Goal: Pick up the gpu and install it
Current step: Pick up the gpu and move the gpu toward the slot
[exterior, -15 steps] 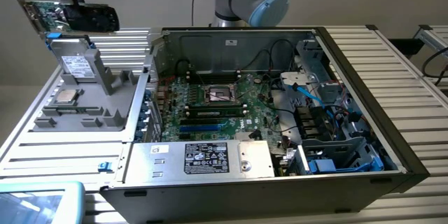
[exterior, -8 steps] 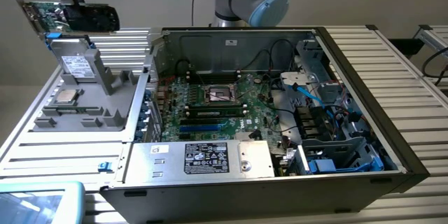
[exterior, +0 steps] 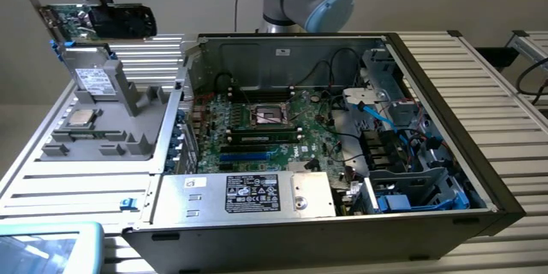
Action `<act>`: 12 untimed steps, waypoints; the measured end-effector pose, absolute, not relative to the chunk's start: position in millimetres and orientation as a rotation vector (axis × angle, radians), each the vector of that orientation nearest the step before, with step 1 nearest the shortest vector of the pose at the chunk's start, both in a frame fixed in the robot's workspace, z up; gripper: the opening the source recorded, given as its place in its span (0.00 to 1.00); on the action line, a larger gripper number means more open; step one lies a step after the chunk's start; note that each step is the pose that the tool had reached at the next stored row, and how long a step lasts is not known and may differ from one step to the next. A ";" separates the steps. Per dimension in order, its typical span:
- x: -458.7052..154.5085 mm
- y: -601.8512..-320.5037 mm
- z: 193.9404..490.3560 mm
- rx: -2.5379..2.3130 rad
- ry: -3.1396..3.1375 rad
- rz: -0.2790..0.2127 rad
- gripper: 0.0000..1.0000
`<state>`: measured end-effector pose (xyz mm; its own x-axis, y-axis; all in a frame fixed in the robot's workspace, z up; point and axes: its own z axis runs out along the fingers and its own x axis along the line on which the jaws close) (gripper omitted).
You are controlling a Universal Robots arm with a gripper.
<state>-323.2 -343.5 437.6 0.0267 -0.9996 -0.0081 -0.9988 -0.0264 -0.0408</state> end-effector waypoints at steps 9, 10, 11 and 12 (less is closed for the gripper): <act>-282.4 -347.0 437.3 -2.226 2.167 -0.035 0.27; -277.7 -347.3 437.3 -2.226 2.167 -0.035 0.27; -273.2 -347.7 437.3 -2.226 2.167 -0.035 0.27; -268.7 -348.0 437.3 -2.226 2.167 -0.035 0.27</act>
